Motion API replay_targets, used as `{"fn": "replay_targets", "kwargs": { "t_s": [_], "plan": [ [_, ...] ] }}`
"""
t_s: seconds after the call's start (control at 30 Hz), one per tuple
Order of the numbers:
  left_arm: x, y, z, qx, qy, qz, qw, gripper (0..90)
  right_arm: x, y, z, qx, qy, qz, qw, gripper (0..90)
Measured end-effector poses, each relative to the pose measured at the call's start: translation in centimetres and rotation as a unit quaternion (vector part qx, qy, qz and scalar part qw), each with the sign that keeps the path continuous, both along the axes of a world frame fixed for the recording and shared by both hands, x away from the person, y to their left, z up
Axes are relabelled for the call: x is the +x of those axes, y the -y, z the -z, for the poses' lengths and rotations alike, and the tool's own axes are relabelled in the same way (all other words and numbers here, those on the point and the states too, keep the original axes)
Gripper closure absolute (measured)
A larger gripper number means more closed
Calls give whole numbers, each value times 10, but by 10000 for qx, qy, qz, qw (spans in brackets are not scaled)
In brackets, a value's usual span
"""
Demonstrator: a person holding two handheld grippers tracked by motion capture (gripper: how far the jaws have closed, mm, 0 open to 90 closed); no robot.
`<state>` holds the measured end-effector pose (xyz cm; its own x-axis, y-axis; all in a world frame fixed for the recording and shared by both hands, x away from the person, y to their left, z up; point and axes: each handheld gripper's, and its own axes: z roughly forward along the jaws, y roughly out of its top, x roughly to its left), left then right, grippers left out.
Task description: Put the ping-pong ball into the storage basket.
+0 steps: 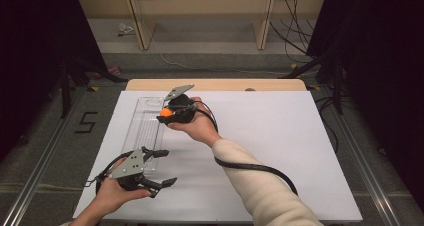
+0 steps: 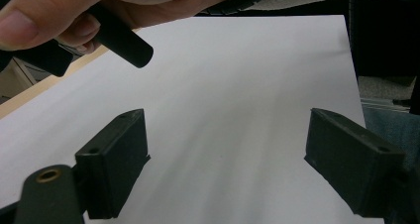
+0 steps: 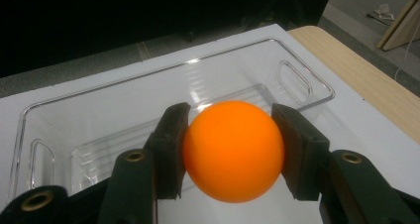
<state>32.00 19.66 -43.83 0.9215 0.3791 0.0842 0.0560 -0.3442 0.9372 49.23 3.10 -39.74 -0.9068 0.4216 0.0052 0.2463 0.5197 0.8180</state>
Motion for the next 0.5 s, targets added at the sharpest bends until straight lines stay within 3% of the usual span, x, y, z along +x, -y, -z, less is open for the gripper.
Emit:
{"fn": "replay_targets", "kwargs": {
  "t_s": [0.5],
  "plan": [
    [0,1,0,1,-11,20,10000,162,2,-10,-1,-9,-2,-46,10000,514]
  ]
}}
